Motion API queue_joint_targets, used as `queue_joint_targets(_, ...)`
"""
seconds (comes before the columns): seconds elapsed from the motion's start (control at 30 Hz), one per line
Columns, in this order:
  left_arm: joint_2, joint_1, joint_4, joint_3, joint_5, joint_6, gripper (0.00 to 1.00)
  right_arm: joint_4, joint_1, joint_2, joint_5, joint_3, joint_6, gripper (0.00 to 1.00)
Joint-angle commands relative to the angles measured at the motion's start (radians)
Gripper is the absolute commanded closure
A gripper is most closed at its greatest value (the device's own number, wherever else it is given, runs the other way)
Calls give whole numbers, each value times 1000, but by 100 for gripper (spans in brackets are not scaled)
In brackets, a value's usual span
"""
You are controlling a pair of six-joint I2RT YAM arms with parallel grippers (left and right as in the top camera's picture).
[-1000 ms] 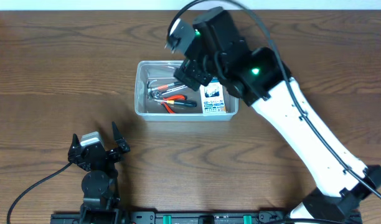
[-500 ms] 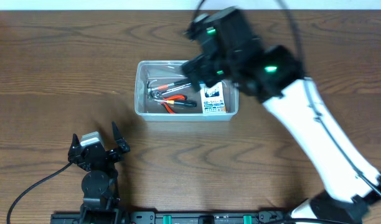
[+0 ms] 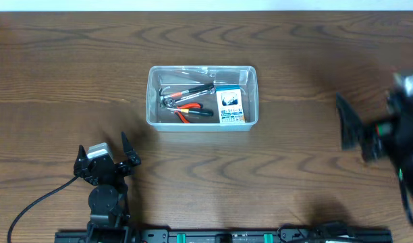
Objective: Pack container
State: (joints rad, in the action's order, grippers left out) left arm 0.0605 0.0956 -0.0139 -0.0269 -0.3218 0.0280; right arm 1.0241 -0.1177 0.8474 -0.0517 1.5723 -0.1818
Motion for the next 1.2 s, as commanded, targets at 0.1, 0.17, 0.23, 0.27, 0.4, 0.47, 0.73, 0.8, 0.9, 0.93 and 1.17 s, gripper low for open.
queue_joint_targets(0.1, -4, 3, -27, 23, -20, -2, 2, -119, 104, -306, -13, -575, 0, 1)
queue_joint_targets(0.17, -4, 3, -27, 23, -20, -2, 2, -154, 118, -408, -13, -743, 43, 1)
queue_joint_targets(0.23, -4, 3, -27, 23, -20, -2, 2, -178, 128, -495, -12, -888, 96, 1)
queue_joint_targets(0.27, -4, 3, -27, 23, -20, -2, 2, -193, 131, -536, -12, -957, 115, 1)
queue_joint_targets(0.4, -4, 3, -27, 23, -20, -2, 2, -259, 132, -649, -13, -1156, 153, 1)
queue_joint_targets(0.47, -4, 3, -27, 23, -20, -2, 2, -298, 132, -684, -13, -1227, 159, 1)
queue_joint_targets(0.73, -4, 3, -27, 23, -20, -2, 2, -382, 132, -713, -12, -1374, 159, 1)
queue_joint_targets(0.8, -4, 3, -27, 23, -20, -2, 2, -411, 131, -713, -12, -1397, 159, 1)
queue_joint_targets(0.9, -4, 3, -27, 23, -20, -2, 2, -449, 131, -713, -12, -1423, 159, 1)
queue_joint_targets(0.93, -4, 3, -27, 23, -19, -2, 2, -451, 131, -713, -12, -1423, 159, 1)
queue_joint_targets(1.17, -4, 3, -27, 23, -19, -2, 2, -453, 131, -714, -12, -1423, 159, 1)
